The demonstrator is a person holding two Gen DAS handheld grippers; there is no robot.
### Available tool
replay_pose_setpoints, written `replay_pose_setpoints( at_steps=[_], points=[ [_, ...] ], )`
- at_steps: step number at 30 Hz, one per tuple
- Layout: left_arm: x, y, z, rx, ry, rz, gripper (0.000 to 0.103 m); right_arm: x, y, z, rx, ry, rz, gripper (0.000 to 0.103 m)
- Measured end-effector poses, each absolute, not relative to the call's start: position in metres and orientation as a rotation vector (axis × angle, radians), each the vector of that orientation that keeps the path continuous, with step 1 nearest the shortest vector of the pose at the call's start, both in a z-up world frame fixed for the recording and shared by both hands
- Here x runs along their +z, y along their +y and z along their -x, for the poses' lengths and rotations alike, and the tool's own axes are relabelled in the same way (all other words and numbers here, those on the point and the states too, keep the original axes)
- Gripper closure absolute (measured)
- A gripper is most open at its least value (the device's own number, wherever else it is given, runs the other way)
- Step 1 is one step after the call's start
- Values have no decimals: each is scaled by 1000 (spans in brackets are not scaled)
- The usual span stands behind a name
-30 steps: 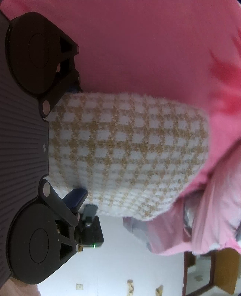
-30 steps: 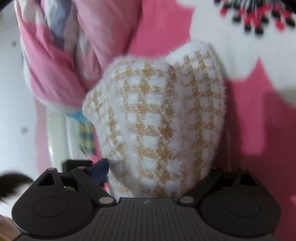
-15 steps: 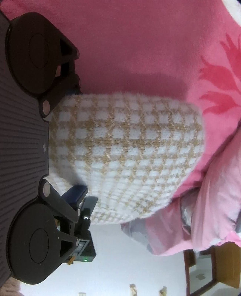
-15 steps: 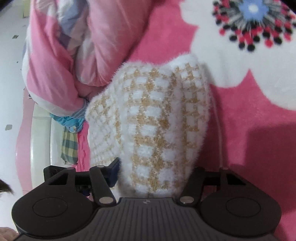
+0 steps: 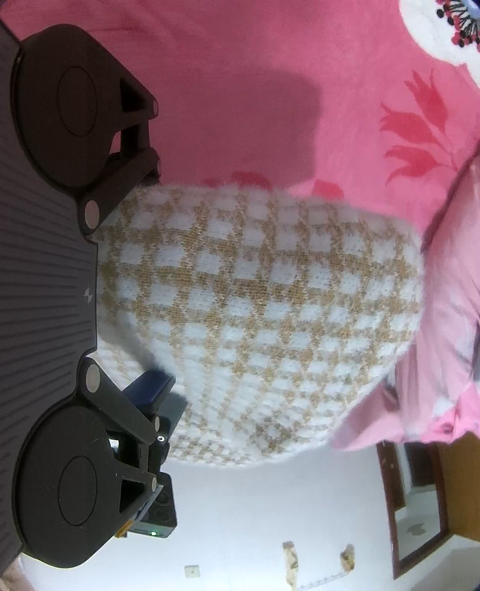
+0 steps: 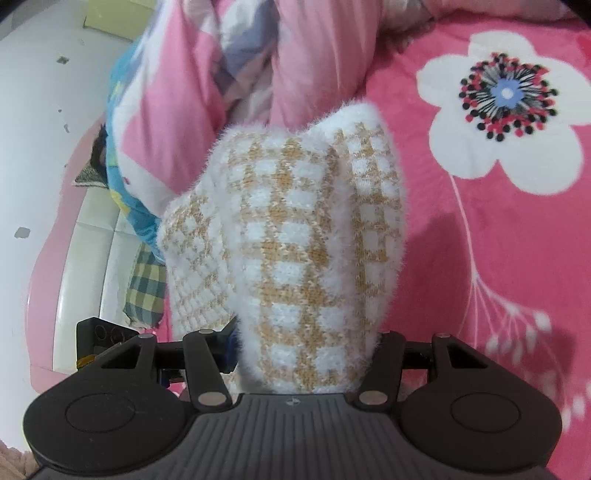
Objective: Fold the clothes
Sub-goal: 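Carry the folded houndstooth cardigan with the right gripper while the left gripper supports it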
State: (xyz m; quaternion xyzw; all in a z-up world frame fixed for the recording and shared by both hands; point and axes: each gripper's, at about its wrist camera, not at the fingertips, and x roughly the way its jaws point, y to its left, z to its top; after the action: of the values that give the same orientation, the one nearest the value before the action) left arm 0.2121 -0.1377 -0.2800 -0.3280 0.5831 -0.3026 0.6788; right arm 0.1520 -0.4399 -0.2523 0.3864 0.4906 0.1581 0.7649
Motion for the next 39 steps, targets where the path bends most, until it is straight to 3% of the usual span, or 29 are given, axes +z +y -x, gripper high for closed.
replay_pose_setpoints(
  at_steps=[22, 29, 39],
  points=[
    [-114, -197, -130, -980, 1289, 480, 15, -95, -462, 29, 124, 800, -946, 45],
    [-100, -221, -101, -997, 1304, 438, 15, -78, -492, 63, 111, 762, -955, 45],
    [-101, -331, -81, -951, 1346, 461, 15, -77, -607, 83, 113, 811, -967, 45]
  ],
)
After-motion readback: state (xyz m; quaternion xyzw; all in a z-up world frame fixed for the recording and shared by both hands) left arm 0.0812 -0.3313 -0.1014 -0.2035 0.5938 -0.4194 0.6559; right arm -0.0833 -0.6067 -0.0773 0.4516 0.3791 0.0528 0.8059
